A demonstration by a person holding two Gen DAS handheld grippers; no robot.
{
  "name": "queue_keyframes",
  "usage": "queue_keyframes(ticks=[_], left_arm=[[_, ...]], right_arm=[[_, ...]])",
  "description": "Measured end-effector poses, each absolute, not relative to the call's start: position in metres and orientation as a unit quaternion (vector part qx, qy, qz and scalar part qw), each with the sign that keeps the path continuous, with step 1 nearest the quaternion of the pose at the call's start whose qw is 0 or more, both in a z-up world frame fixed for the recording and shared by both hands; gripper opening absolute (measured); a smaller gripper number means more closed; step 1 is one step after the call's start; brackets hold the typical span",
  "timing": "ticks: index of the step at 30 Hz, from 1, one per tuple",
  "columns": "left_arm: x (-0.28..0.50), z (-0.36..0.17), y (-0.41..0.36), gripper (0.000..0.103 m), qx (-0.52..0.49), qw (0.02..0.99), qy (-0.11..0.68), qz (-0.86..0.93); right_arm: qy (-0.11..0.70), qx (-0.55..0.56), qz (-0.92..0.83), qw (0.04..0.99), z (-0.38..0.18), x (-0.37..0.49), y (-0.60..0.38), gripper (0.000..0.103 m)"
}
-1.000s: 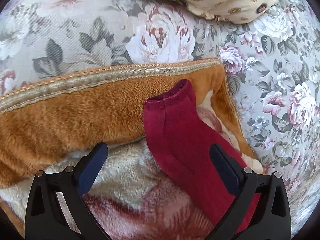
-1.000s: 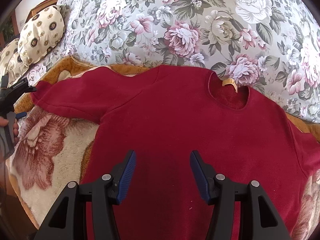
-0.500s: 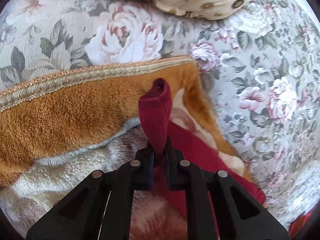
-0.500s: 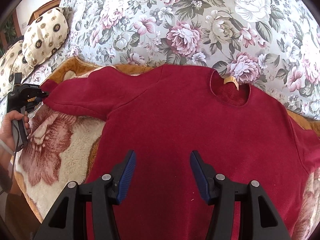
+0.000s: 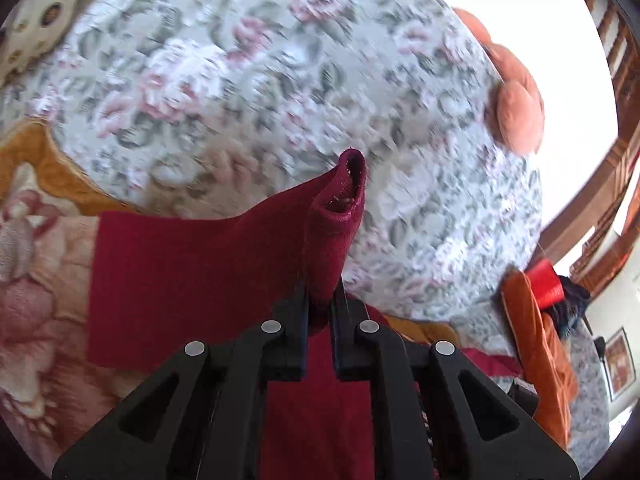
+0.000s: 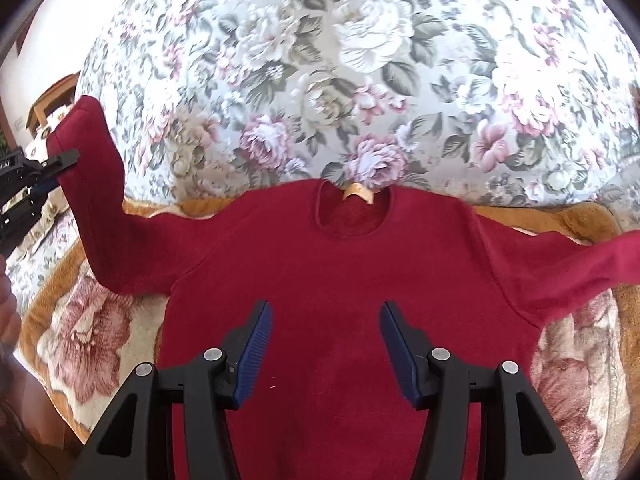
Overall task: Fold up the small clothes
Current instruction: 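Grasp the sweater sleeve cuff with the left gripper and lift it, then fold the held sleeve across the sweater body and open the left gripper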
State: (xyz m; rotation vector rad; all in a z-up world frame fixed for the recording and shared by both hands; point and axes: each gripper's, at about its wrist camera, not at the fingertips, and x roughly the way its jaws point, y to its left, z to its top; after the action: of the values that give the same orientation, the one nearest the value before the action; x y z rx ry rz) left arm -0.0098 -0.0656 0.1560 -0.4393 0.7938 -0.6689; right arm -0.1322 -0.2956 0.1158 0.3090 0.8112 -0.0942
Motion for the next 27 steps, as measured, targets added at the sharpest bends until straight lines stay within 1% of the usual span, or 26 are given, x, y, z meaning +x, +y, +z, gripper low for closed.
queue_keyframes(ticks=[3,7,10,12,15,16,17,19,21,25,26,27], left_arm=[[-0.012,0.130,-0.130,0.007,-0.202,0.821,0.407,-0.346],[-0.010,0.074,-0.202,0.007,-0.183,0.792,0.460,-0.357],[-0.013,0.036,-0.237,0.008,-0.154,0.767,0.504,-0.365],[-0.020,0.027,-0.249,0.010,-0.125,0.762,0.522,-0.364],[-0.033,0.044,-0.246,0.025,-0.093,0.763,0.511,-0.384],[-0.037,0.055,-0.240,0.035,-0.082,0.769,0.500,-0.390],[-0.040,0.067,-0.231,0.050,-0.071,0.778,0.488,-0.390],[-0.046,0.086,-0.205,0.061,-0.059,0.797,0.465,-0.381],[-0.047,0.101,-0.175,0.061,-0.055,0.816,0.443,-0.368],[-0.034,0.109,-0.116,0.061,-0.051,0.852,0.428,-0.297],[-0.029,0.107,-0.102,0.061,-0.057,0.856,0.431,-0.280],[-0.024,0.107,-0.087,0.061,-0.065,0.858,0.436,-0.265]], right_arm=[[0.393,0.151,-0.073,0.904,0.112,-0.140,-0.321,0.054],[0.398,0.170,-0.111,0.895,0.099,-0.149,-0.361,0.054],[0.404,0.215,-0.121,0.881,0.087,-0.154,-0.392,0.054],[0.401,0.237,-0.121,0.876,0.081,-0.153,-0.403,0.054],[0.404,0.265,-0.104,0.869,0.073,-0.145,-0.413,0.054],[0.403,0.274,-0.096,0.868,0.071,-0.140,-0.414,0.054],[0.403,0.280,-0.088,0.867,0.070,-0.135,-0.414,0.054],[0.410,0.287,-0.076,0.863,0.064,-0.122,-0.411,0.054],[0.424,0.283,-0.071,0.857,0.055,-0.106,-0.406,0.056],[0.460,0.264,-0.048,0.846,0.036,-0.075,-0.386,0.057],[0.462,0.244,-0.048,0.851,0.036,-0.069,-0.379,0.054],[0.454,0.225,-0.051,0.861,0.039,-0.066,-0.373,0.026]])
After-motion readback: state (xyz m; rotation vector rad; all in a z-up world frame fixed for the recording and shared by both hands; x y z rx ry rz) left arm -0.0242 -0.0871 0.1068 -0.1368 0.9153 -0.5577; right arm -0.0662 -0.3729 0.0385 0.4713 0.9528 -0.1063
